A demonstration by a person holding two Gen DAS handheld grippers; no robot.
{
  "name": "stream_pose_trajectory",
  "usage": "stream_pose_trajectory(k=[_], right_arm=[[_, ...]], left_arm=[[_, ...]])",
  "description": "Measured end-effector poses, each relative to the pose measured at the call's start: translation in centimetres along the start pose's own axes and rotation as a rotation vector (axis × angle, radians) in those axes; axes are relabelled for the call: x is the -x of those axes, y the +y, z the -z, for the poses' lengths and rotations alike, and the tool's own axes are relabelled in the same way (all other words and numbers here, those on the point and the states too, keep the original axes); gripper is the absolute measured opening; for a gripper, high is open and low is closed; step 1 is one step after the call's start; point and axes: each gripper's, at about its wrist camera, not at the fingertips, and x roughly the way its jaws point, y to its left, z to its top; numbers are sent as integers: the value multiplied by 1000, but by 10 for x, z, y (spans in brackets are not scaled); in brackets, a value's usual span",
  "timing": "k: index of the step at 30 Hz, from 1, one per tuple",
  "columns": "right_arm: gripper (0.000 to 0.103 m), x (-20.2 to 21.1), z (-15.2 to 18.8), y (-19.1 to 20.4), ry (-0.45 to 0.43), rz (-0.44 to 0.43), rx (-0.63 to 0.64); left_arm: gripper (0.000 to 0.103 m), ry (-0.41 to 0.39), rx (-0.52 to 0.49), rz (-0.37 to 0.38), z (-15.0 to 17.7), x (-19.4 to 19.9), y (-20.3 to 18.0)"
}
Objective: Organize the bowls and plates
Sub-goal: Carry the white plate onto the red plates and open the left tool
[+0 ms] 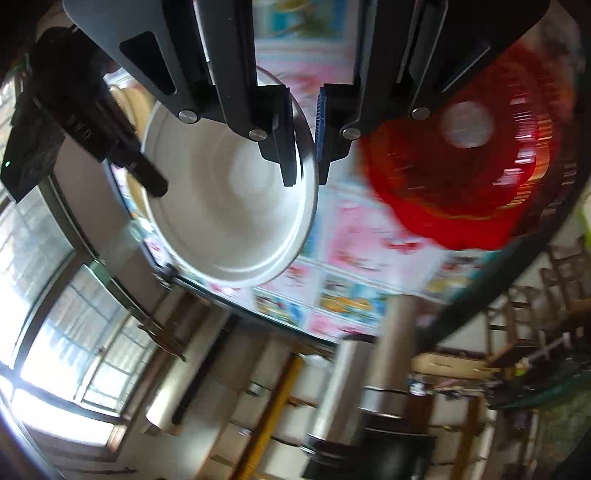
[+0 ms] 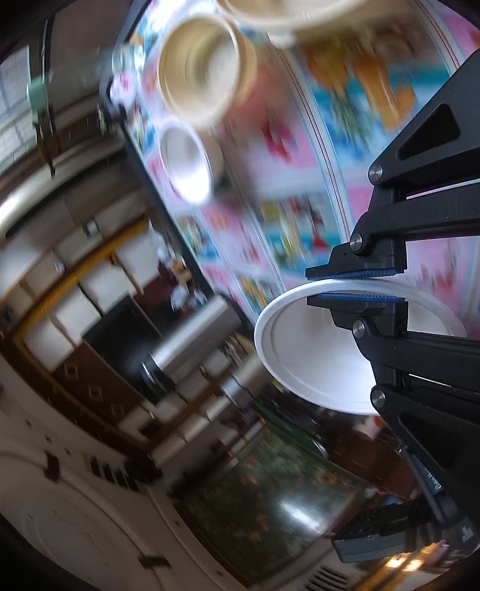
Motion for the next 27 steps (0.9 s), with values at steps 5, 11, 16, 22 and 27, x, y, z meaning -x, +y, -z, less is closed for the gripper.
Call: stream_pose_trajectory(k=[5, 11, 16, 22, 27], right_arm=[[8, -31, 34, 47, 80, -72, 4], [9, -59, 73, 86, 147, -78, 46], [9, -70, 92, 98, 179, -46, 110], [10, -80, 101, 95, 186, 10, 178], [10, -89, 104, 89, 222, 28, 194]], left_arm=[[8, -46, 40, -113, 7, 36, 52], [8, -34, 74, -209, 18, 52, 95], [9, 14, 102, -237, 25, 41, 113], [10, 73, 81, -264, 35, 24, 110], [11, 102, 60, -309, 39, 21, 110]])
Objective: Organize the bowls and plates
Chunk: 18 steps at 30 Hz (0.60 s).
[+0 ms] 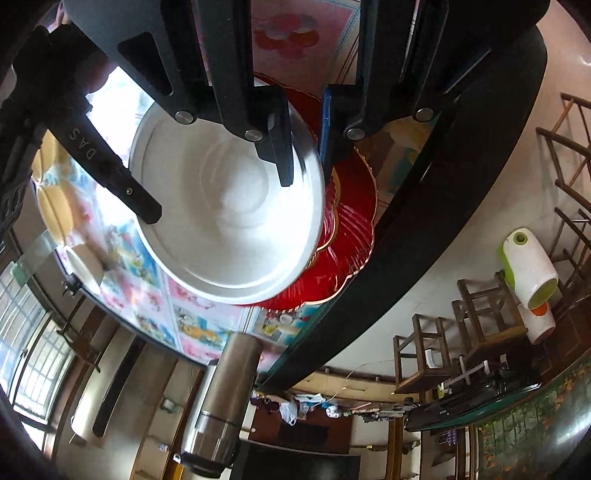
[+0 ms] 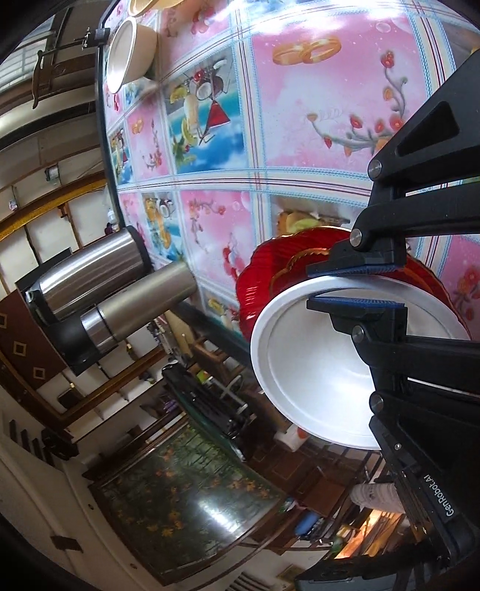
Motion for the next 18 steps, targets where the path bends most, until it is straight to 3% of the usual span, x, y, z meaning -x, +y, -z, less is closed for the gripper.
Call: stream_pose_trajectory(k=[6, 8, 10, 13, 16, 17, 18], right_arm=[[10, -3, 4, 4, 3, 20, 44], [10, -7, 5, 4, 12, 34, 57], [10, -8, 5, 4, 5, 47, 73], [10, -8, 5, 5, -1, 51, 88], [11, -7, 3, 3, -17, 55, 88], [12, -3, 0, 1, -27, 46, 82], [24, 1, -3, -2, -38, 32, 68]], left_arm=[[16, -12, -13, -48, 0, 1, -1], [28, -24, -10, -74, 0, 3, 0], [31, -44, -3, -96, -1, 6, 2], [52, -78, 14, -155, -2, 14, 7], [54, -155, 41, -220, -2, 32, 16], [54, -170, 48, -227, -2, 37, 18], [54, -190, 56, -226, -2, 45, 21]])
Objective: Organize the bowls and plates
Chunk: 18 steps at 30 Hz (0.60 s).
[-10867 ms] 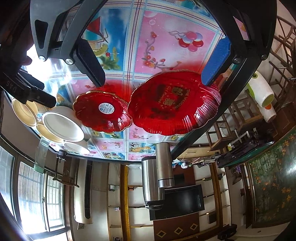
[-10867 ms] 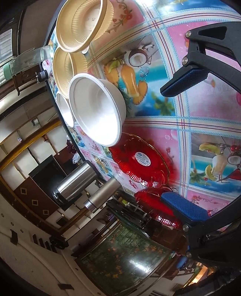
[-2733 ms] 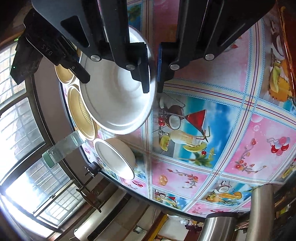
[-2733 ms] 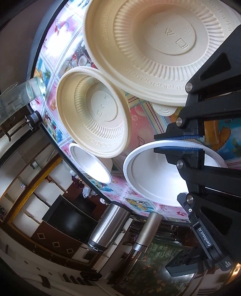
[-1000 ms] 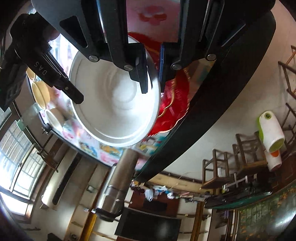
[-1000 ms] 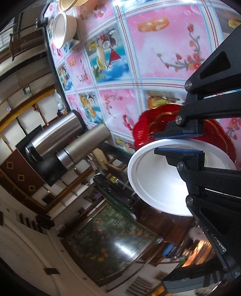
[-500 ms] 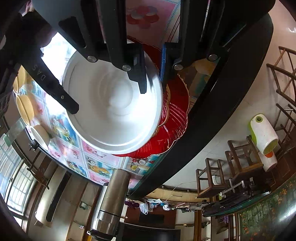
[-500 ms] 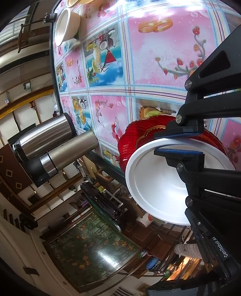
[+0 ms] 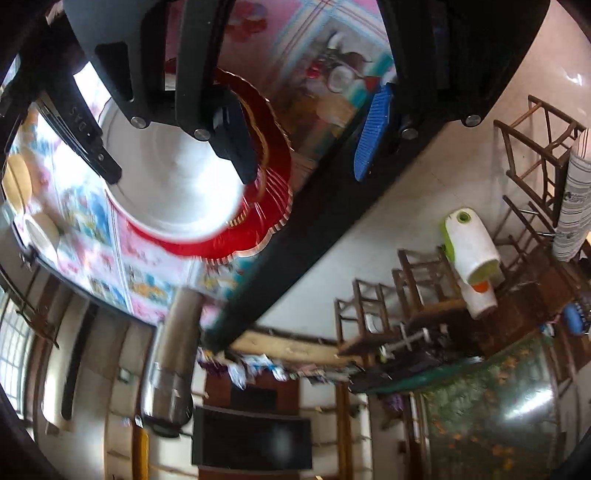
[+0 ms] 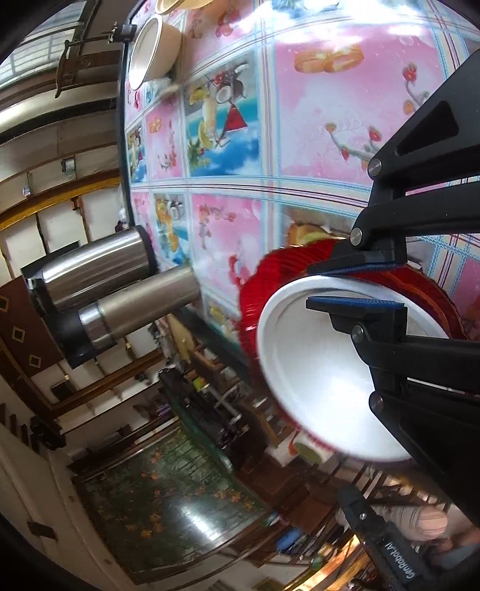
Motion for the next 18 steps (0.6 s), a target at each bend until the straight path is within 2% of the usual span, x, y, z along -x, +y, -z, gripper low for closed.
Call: stream_pose_trajectory(k=[1, 3, 5, 9, 11, 13, 16, 18], right_arm=[[40, 8, -4, -6, -32, -18, -26], [52, 27, -10, -18, -114, -38, -76], [52, 46, -16, -32, -180, -46, -112], [52, 79, -27, -61, -255, 12, -106], [53, 100, -31, -82, -296, 63, -90], [59, 125, -33, -107, -345, 111, -86], [66, 173, -34, -161, -434, 199, -125], [68, 203, -33, -196, -469, 246, -166]], left_arm=[[54, -14, 9, 8, -1, 7, 3], [57, -33, 14, 21, -2, 18, 4], [68, -47, -6, 40, -2, 31, 1], [74, -50, -99, 85, 4, 46, -25], [75, -41, -149, 129, 10, 53, -47], [75, -22, -197, 173, 17, 56, -66], [75, 26, -287, 247, 31, 58, -105], [75, 72, -351, 288, 43, 57, -135]])
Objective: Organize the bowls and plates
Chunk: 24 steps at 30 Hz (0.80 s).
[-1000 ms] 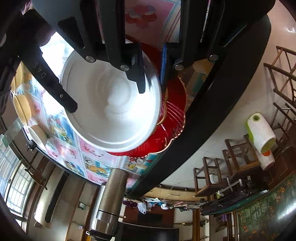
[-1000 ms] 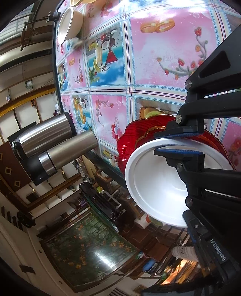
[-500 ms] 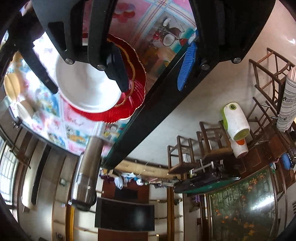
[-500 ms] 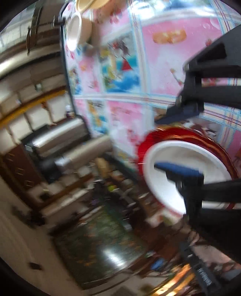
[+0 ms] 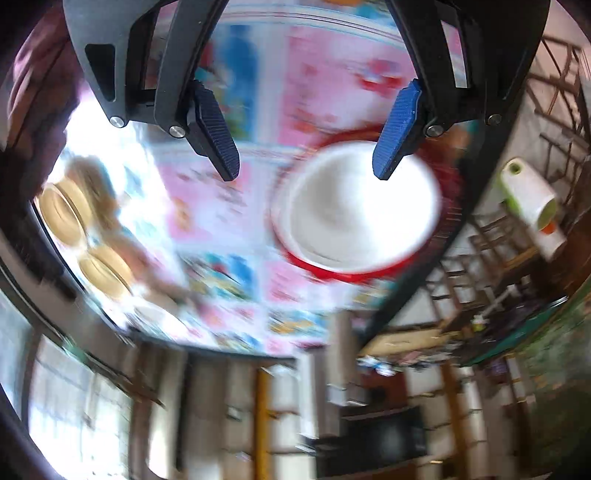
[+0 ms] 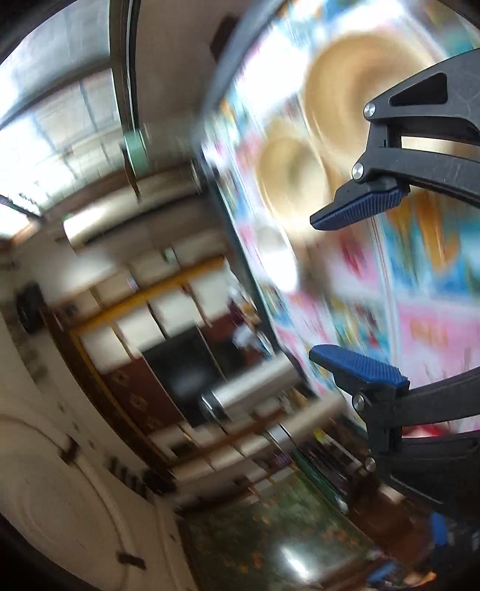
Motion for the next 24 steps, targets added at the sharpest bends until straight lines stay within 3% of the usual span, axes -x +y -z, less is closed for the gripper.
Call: stream_pose_trajectory(k=[5, 11, 16, 20, 24], right_arm=[[72, 29, -40, -123, -27, 117, -178], [72, 21, -54, -231, 113, 99, -489], [72, 16, -45, -260, 148, 50, -645], [72, 6, -41, -256, 199, 13, -633], [72, -1, -43, -251, 202, 4, -601]], left_arm=[[75, 114, -76, 142, -2, -22, -66], [74, 200, -92, 254, -27, -54, -149], [74, 198, -79, 261, -57, -80, -208], [74, 182, -30, 280, -78, -95, -237], [74, 121, -8, 268, -76, -101, -246]])
